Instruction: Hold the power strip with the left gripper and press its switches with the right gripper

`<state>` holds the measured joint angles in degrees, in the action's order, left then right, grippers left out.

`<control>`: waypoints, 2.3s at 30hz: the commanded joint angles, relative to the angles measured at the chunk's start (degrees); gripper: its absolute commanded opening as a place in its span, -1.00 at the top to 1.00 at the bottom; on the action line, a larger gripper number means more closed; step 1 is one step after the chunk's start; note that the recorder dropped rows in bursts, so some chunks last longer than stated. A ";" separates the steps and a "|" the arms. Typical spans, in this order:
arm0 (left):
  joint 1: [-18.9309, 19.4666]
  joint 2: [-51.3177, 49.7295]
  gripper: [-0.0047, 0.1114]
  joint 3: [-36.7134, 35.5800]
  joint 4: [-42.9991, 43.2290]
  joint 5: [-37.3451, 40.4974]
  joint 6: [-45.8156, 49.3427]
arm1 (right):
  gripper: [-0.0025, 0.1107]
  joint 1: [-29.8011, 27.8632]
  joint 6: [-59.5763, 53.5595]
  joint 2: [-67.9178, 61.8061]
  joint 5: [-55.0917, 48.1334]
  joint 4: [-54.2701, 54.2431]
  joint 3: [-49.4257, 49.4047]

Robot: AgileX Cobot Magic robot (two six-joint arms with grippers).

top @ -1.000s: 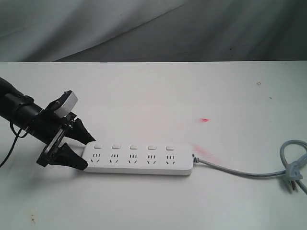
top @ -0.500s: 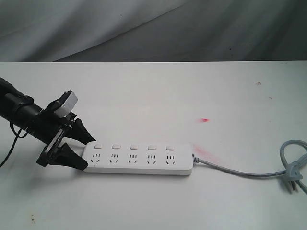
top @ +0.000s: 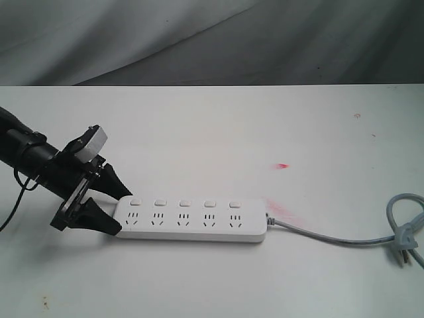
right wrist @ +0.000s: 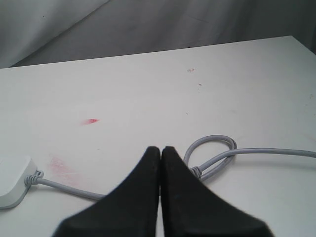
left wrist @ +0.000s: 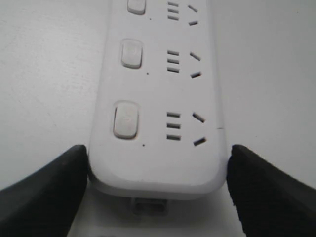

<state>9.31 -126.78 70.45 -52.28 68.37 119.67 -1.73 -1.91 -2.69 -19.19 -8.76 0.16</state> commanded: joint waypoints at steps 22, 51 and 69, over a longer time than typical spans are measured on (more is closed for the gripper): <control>-0.17 0.17 0.16 0.45 -0.23 -0.79 0.28 | 0.96 -0.46 20.74 -0.64 37.30 -4.71 9.09; -0.17 0.17 0.16 0.45 -0.23 -0.79 0.28 | 0.96 -0.46 -36.13 -81.80 -42.06 -14.99 99.94; -0.17 0.17 0.16 0.45 -0.23 -0.79 0.28 | 0.96 3.38 -63.34 -103.83 -50.77 -38.69 96.51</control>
<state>9.31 -126.78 70.45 -52.28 68.37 119.67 -0.36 -61.15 -104.54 -69.17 -42.76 98.83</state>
